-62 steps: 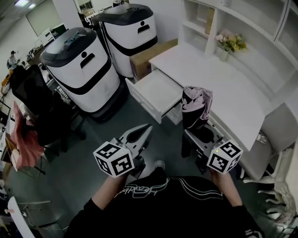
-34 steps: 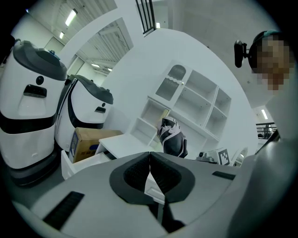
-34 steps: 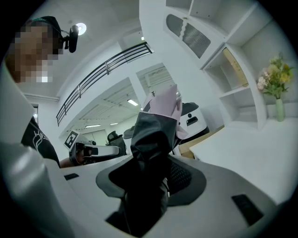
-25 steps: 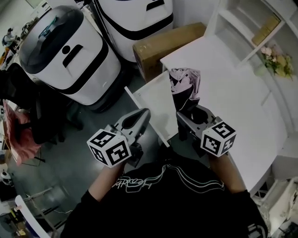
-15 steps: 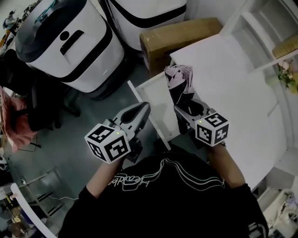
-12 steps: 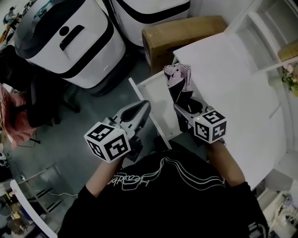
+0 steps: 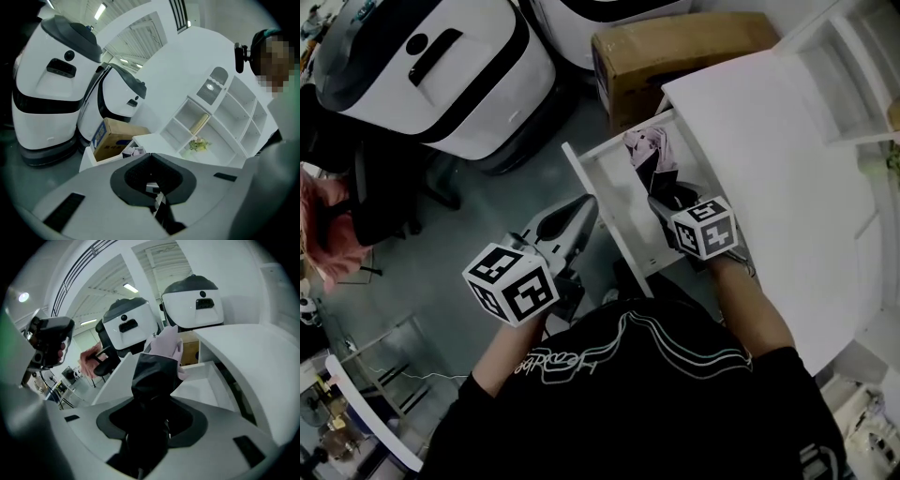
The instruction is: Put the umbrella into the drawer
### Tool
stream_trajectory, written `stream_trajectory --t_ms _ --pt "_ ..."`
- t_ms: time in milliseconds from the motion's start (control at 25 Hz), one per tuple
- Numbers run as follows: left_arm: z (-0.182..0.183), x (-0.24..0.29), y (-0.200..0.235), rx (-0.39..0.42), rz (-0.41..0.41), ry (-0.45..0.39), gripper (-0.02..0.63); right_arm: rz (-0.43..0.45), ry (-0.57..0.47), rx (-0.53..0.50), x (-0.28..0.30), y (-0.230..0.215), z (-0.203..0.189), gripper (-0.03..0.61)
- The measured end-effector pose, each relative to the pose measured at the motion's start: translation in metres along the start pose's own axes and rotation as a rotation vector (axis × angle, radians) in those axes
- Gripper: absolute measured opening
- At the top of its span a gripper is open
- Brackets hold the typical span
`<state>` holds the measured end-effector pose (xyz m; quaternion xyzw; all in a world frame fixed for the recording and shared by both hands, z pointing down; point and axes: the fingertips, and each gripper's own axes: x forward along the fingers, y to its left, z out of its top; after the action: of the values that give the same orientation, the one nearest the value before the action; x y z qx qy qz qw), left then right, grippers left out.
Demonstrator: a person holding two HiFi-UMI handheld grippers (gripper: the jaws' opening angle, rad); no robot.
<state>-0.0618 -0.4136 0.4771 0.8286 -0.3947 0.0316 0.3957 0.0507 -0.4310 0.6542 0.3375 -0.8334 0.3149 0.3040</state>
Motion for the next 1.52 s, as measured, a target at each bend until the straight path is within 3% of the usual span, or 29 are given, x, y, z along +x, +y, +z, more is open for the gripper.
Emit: stream_trajectory --t_ms 360,600,1240,1520 --pt "-0.009 0.001 0.026 -0.056 0.026 0.024 0.020 -0.067 0.221 -0.035 0.064 -0.032 -0.054 0.206" --pt "-0.016 -0.001 0.041 -0.076 0.049 0.038 0.020 -0.096 0.292 0.013 0.094 -0.047 -0.079 0.206" --pt "-0.018 -0.028 0.049 -0.095 0.110 0.006 0.020 -0.078 0.331 0.043 0.108 -0.045 -0.095 0.224" --pt "-0.029 -0.040 0.028 -0.079 0.072 0.001 0.020 -0.124 0.181 0.120 0.066 -0.044 -0.074 0.241"
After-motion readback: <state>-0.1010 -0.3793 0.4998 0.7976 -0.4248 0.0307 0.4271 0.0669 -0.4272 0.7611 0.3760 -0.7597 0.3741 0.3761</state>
